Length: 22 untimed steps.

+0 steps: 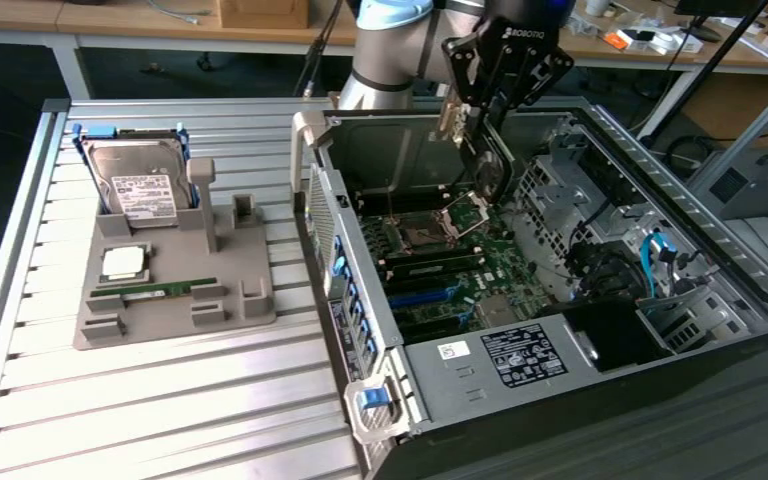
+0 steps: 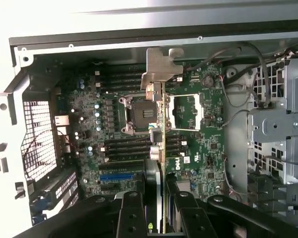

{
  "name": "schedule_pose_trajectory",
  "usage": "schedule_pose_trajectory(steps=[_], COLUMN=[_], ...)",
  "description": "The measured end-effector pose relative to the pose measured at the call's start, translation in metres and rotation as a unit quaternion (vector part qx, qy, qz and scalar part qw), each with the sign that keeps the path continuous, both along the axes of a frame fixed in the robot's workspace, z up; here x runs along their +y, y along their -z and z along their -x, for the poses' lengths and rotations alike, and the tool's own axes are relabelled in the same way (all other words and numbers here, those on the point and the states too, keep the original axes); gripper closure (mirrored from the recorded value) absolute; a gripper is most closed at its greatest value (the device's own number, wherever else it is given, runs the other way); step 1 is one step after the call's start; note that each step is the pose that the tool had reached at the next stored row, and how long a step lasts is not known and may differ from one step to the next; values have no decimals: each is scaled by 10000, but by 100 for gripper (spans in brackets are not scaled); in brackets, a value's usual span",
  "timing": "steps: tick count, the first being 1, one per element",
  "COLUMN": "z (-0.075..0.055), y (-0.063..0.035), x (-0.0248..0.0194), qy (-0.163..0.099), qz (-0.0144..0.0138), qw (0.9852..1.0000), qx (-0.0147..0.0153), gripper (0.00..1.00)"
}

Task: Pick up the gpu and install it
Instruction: 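Pick up the gpu and move the gpu toward the slot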

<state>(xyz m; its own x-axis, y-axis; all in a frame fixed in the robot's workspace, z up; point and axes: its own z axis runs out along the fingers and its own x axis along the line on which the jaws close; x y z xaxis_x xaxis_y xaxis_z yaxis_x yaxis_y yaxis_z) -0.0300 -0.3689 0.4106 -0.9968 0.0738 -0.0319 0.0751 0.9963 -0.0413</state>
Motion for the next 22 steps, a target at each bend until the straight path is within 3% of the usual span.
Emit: schedule_pose_trajectory(steps=[11, 22], z=[-49, -55], y=[61, 114], x=[-17, -156], qy=[0, 0], qz=[1, 1], qw=[10000, 10000], qx=[0, 0], gripper=[73, 73])
